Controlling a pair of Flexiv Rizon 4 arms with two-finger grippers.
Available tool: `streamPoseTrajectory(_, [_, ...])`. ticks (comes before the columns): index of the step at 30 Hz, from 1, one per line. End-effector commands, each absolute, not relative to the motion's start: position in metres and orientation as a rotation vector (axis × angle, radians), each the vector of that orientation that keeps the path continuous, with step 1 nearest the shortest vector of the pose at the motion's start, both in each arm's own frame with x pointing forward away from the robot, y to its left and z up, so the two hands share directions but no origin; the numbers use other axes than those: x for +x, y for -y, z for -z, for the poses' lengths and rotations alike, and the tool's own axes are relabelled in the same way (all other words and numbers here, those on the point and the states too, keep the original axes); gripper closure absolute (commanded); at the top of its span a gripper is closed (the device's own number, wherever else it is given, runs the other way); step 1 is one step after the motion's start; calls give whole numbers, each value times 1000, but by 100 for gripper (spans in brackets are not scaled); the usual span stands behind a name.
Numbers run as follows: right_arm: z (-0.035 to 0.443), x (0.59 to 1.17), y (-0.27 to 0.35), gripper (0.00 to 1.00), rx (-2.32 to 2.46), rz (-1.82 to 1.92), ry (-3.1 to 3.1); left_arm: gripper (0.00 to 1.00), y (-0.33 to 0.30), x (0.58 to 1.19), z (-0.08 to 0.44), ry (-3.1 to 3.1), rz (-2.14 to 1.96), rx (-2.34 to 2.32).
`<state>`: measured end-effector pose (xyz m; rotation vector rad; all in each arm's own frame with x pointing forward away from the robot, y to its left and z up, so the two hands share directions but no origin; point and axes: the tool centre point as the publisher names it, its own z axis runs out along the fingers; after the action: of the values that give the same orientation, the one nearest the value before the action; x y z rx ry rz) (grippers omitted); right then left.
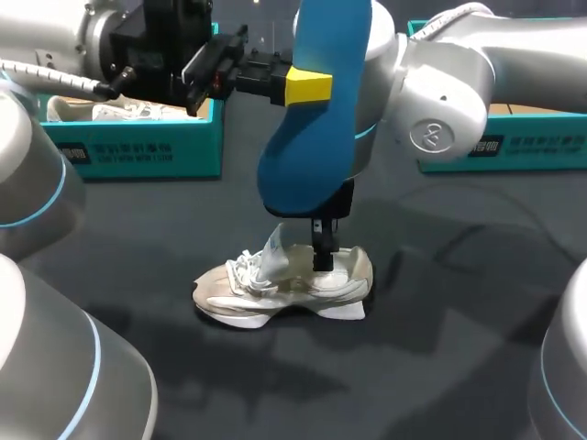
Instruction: Take the shoe out of the shoebox, open the shoe tongue, remove and reinsert the insole, then place the shoe into the shoebox
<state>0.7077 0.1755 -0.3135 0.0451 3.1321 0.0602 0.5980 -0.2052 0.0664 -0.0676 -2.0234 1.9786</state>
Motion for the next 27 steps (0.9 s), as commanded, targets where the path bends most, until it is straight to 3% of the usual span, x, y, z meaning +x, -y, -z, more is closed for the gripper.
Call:
streamPoseTrajectory(1, [315,709,-172,0,43,-68,-3133,100,200,587,-62,2038,-2011,-5])
streamPoseTrajectory(27, [316,713,-164,0,30,-78,-3130,100,187,579,-66,2033,-2069,24])
